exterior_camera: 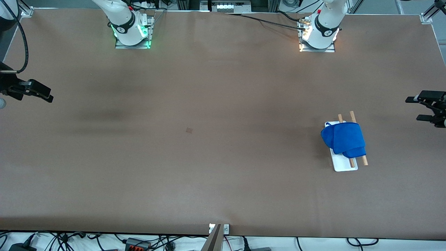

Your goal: Pass towel and hang on rack

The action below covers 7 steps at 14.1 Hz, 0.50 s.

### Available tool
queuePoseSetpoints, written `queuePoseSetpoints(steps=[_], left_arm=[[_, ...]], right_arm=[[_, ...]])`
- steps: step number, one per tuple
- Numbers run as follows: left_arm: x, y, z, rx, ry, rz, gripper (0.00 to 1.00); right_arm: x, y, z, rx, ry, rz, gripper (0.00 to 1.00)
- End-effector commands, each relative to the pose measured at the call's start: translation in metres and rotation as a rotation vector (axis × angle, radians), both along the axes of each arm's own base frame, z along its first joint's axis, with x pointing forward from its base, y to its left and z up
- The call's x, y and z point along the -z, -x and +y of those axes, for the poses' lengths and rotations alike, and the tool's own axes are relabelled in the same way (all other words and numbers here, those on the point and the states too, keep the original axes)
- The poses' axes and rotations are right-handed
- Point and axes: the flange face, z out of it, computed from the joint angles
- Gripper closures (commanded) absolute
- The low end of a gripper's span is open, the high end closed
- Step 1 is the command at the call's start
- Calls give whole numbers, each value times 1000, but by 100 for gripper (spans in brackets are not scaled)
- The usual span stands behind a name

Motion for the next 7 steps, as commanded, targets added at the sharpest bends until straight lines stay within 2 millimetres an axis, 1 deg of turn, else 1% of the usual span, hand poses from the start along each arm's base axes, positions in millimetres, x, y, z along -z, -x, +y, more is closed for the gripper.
queuePoseSetpoints(steps=[1, 2, 3, 4, 5, 7], left_arm=[[-39, 8, -39, -55, -155, 14, 0], [-48, 17, -52, -110, -212, 31, 0], [-53, 26, -54, -201, -265, 22, 0], [-67, 36, -61, -274, -309, -40, 0], [-67, 48, -73, -315, -341, -73, 0], [-74, 79, -96, -373, -391, -129, 0]], right_arm=[[-8, 5, 6, -13, -8, 1, 0], [-6, 5, 6, -13, -8, 2, 0], [-7, 5, 7, -13, -9, 2, 0], [-5, 5, 6, -12, -10, 7, 0], [-4, 6, 3, -8, -10, 14, 0], [-2, 8, 4, -40, -11, 32, 0]])
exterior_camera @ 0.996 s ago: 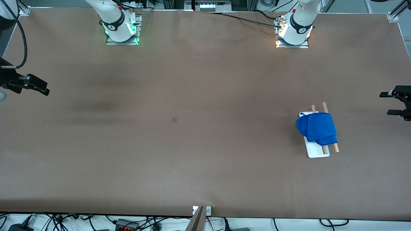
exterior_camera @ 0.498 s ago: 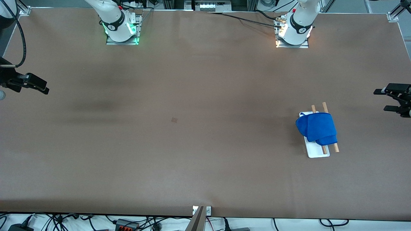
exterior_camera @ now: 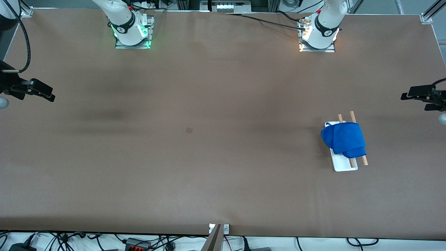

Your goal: Pass towel and hang on rack

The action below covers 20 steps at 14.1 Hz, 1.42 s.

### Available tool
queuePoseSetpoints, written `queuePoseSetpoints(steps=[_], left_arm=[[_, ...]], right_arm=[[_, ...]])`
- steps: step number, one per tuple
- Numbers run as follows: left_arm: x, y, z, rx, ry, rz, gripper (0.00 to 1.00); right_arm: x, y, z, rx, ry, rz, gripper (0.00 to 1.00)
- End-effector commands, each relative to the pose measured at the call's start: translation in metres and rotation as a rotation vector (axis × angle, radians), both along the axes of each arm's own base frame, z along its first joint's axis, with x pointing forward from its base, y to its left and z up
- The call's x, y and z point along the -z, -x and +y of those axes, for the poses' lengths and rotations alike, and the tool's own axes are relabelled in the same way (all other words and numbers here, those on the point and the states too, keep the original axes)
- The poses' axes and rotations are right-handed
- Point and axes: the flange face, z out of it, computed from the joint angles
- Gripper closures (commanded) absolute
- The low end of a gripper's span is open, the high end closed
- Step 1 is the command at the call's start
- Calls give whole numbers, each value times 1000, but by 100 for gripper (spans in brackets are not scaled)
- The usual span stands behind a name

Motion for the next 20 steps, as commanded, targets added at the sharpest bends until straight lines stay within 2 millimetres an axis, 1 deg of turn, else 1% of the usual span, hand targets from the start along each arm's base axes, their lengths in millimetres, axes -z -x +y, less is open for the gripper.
queuePoseSetpoints(steps=[1, 2, 4, 6, 7, 8, 9, 12, 14, 16, 18, 20], left_arm=[[-3, 64, -27, -58, -89, -36, 0], [1, 72, -30, -98, -100, -23, 0], [2, 74, -35, -198, -127, -8, 0], [-1, 75, -37, -361, -168, 2, 0], [-1, 75, -37, -413, -181, 7, 0], [-3, 75, -38, -431, -183, 0, 0], [-5, 74, -44, -422, -181, -7, 0], [-10, 75, -47, -426, -175, -21, 0], [-13, 73, -48, -426, -173, -38, 0], [-19, 68, -56, -433, -179, -88, 0], [-21, 68, -55, -473, -181, -96, 0], [-22, 67, -56, -473, -182, -98, 0]], right_arm=[[-2, 6, 0, -47, -11, 19, 0], [-2, 5, 0, -38, -13, 11, 0], [-3, 4, 3, -29, -14, 4, 0], [-2, 3, 3, -18, -17, -4, 0], [-3, 2, 4, -17, -18, -13, 0], [-4, 2, 4, -3, -18, -15, 0], [-3, 2, 2, 9, -15, -15, 0], [8, 3, 2, 8, -9, -6, 0], [7, 3, 4, 5, -9, -7, 0], [8, 3, 4, 6, -9, -1, 0], [5, 4, 6, 1, -10, 5, 0], [5, 5, 7, 0, -13, 14, 0]])
